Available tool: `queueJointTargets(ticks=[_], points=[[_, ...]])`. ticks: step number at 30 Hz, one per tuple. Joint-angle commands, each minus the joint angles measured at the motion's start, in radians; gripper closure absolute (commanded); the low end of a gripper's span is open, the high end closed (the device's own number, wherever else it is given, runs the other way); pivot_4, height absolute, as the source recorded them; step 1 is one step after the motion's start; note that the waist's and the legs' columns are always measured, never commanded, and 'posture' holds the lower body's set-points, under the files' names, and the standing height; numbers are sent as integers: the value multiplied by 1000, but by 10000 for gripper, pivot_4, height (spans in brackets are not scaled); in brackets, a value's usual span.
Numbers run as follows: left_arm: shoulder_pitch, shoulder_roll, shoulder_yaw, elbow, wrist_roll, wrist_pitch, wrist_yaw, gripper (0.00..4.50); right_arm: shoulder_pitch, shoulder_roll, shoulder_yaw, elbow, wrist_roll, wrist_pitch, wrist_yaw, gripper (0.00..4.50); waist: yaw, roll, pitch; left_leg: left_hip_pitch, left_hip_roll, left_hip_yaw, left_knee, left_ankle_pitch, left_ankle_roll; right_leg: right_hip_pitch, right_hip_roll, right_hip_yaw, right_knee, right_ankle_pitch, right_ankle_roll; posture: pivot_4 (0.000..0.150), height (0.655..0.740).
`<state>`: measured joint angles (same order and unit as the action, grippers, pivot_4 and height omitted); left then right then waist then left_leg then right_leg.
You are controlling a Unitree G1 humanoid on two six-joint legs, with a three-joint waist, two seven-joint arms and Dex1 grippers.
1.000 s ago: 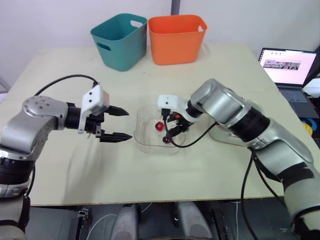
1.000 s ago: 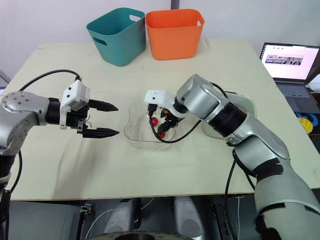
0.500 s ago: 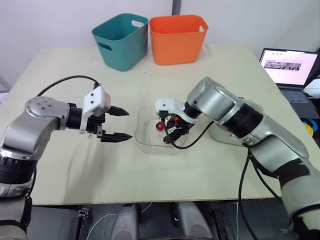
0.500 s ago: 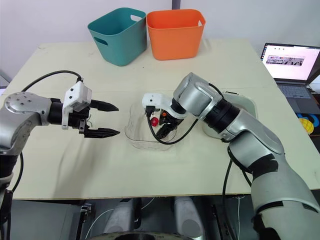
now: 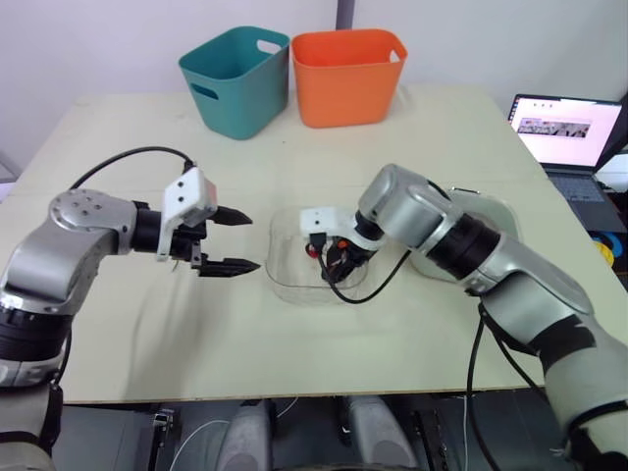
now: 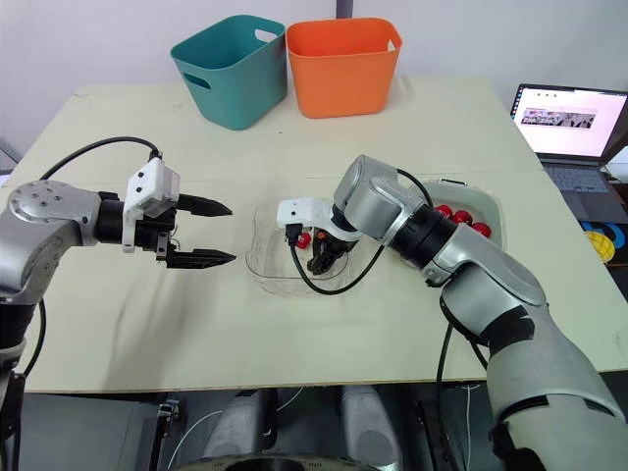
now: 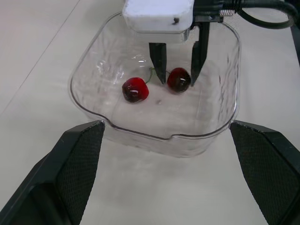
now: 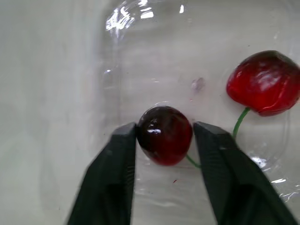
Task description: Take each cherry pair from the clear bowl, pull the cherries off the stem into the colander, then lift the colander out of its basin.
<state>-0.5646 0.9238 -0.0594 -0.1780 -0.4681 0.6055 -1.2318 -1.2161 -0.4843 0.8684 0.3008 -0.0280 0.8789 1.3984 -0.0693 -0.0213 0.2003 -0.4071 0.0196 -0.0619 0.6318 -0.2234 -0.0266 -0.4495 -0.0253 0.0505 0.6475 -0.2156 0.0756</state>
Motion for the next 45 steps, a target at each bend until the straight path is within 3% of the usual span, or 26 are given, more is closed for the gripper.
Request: queueJointTargets(ticks=[1,6,11,17,25,31,40,45], points=[[-27,0,32,-12,-7,-7,8,0,-1,1,-13,-27,-31,-21,-4,34116,0,0,0,0,0,0,0,0,0,0,0,0,0,0,0,1500,7400],[-32,11,33,11,-7,-9,-6,0,-20,-36,-87,-102,-38,-85,-12,34549,0,0,0,0,0,0,0,0,0,0,0,0,0,0,0,1500,7400],[-81,32,67,94,-30,7,-45,0,-3,-170,-212,-309,-4,-196,34,34549,2,0,0,0,0,0,0,0,0,0,0,0,0,0,0,1500,7400],[-227,6,109,259,-80,40,-89,0,101,-274,-418,-450,-2,-607,-56,34549,1,0,0,0,0,0,0,0,0,0,0,0,-1,-2,4,1500,7400],[-470,-80,111,430,-159,134,-160,0,143,-232,-556,-414,-108,-1058,-324,34549,0,0,0,0,0,1,0,0,0,0,0,0,0,0,1,1500,7400],[-647,-164,89,666,-116,104,-196,0,153,-202,-589,-360,-200,-1301,-494,34549,2,0,0,0,0,1,0,0,0,0,0,0,0,0,1,1500,7400],[-811,-235,82,923,-66,126,-276,0,150,-185,-618,-341,-229,-1477,-606,34549,-1,0,0,1,-1,1,0,0,0,0,0,1,0,0,1,1500,7400],[-837,-258,74,949,-60,162,-346,0,149,-176,-619,-342,-223,-1504,-625,34549,-1,0,0,0,-1,1,0,0,0,0,0,1,1,0,1,1500,7400]])
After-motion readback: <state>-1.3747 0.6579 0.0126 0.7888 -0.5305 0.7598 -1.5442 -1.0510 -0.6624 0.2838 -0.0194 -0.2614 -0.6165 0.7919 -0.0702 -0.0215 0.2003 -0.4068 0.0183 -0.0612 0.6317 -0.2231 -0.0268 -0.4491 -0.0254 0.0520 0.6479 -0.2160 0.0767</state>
